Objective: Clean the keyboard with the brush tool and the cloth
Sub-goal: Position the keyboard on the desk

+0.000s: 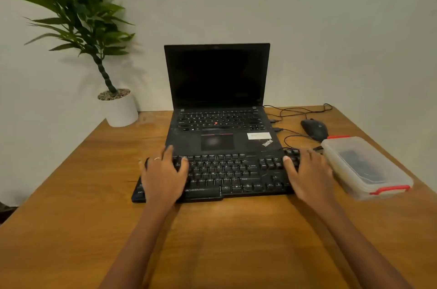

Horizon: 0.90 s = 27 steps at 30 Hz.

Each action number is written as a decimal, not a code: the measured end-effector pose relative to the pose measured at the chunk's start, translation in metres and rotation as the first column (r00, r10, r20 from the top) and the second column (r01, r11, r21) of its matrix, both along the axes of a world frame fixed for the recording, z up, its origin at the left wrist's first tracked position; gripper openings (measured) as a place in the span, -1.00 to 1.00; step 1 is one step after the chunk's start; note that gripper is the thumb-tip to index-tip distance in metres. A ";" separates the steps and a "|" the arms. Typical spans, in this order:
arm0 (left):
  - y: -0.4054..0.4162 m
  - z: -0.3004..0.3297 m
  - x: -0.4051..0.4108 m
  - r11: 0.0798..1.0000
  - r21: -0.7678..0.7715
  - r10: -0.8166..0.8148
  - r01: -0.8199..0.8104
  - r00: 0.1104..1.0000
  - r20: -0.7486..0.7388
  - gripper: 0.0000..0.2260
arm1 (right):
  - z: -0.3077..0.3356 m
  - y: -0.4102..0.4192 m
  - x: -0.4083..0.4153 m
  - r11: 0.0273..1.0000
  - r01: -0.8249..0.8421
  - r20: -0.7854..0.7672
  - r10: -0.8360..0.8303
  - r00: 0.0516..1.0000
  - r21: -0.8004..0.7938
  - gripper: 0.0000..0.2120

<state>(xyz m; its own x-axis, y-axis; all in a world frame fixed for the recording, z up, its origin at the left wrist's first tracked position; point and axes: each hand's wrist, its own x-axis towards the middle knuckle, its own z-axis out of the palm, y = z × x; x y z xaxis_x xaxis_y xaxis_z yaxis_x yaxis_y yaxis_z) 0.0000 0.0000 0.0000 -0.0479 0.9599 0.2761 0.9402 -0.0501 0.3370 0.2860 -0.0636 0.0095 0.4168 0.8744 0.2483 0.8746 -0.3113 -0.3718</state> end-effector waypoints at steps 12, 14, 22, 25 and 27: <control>0.025 -0.004 -0.025 0.941 -0.263 0.268 -0.212 0.942 0.202 -0.47 | -0.007 0.012 0.015 0.972 0.091 -0.151 -0.125 0.981 -0.215 -0.31; 0.026 -0.004 -0.024 0.938 -0.271 0.275 -0.216 0.941 0.200 -0.47 | -0.005 0.011 0.015 0.974 0.082 -0.163 -0.118 0.980 -0.209 -0.31; 0.013 0.000 -0.025 0.940 -0.280 0.266 -0.197 0.934 0.237 -0.46 | -0.003 0.000 0.016 0.974 0.065 -0.192 -0.107 0.975 -0.216 -0.31; 0.002 -0.001 -0.029 0.941 -0.281 0.259 -0.190 0.937 0.235 -0.43 | -0.006 -0.008 0.016 0.980 0.053 -0.184 -0.090 0.979 -0.194 -0.32; -0.005 -0.002 -0.032 0.940 -0.281 0.262 -0.195 0.938 0.225 -0.43 | -0.008 -0.015 0.015 0.981 0.050 -0.184 -0.085 0.979 -0.187 -0.33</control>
<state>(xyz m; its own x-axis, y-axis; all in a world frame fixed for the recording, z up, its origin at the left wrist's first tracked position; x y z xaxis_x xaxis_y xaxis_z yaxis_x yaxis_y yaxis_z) -0.0316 -0.0053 -0.0016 -0.3111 0.9501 -0.0227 0.7958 0.2735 0.5404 0.3011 -0.0782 0.0017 0.5006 0.8657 -0.0006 0.7676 -0.4442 -0.4619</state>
